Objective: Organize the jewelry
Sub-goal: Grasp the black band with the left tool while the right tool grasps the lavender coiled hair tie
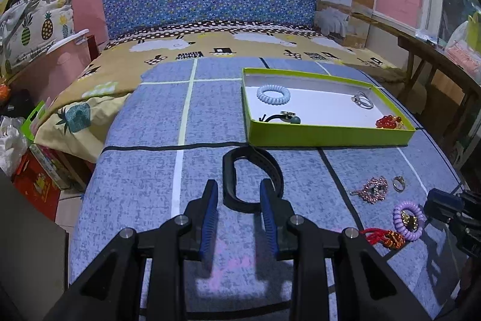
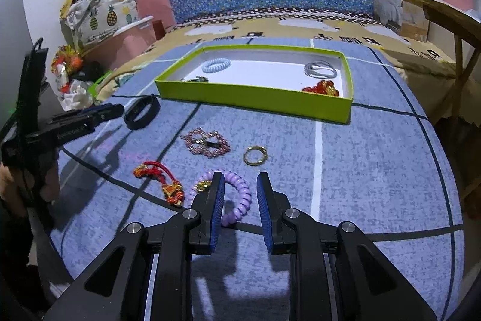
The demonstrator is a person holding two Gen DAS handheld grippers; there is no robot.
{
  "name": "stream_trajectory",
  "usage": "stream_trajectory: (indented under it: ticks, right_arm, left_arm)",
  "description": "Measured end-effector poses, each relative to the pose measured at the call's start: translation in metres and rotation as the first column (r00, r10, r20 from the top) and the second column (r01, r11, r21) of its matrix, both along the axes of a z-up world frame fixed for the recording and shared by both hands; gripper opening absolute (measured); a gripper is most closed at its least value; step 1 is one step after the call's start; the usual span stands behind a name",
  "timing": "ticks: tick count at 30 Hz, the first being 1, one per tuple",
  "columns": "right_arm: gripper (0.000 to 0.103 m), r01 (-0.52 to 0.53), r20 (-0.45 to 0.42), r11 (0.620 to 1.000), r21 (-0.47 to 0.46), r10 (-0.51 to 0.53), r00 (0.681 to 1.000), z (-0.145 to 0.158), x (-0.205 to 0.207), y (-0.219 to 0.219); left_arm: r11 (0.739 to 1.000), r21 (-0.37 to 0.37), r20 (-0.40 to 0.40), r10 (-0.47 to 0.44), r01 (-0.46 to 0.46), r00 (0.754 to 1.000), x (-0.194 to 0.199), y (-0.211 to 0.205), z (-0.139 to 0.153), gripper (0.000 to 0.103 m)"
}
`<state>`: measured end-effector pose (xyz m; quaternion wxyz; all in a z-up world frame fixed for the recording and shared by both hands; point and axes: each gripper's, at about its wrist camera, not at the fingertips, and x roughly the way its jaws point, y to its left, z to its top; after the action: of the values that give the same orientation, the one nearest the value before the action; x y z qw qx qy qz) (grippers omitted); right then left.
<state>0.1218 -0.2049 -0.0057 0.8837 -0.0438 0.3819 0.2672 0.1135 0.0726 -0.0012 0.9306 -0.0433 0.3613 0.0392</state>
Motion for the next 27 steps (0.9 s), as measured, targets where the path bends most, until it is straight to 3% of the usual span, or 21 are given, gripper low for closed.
stream_trajectory:
  ticks: [13,20,27]
  right_arm:
    - [0.022,-0.016,-0.057,0.998,-0.063,0.013,0.998,-0.014,0.005,0.008]
    - [0.010,-0.035,-0.045,0.994,-0.100,0.031,0.999,-0.014,0.004,0.014]
    - [0.009,-0.029,-0.037,0.997,-0.076,0.026,0.999,-0.011,0.002,0.011]
  left_arm:
    - [1.000,0.010,-0.060,0.014,-0.013,0.998,0.017,0.002,-0.008,0.030]
    - [1.000,0.026,-0.113,0.011,-0.008,0.994,0.033,-0.002,-0.016,0.030]
    - [1.000,0.021,-0.125,0.004,-0.001,0.992,0.037,-0.002,-0.018,0.013]
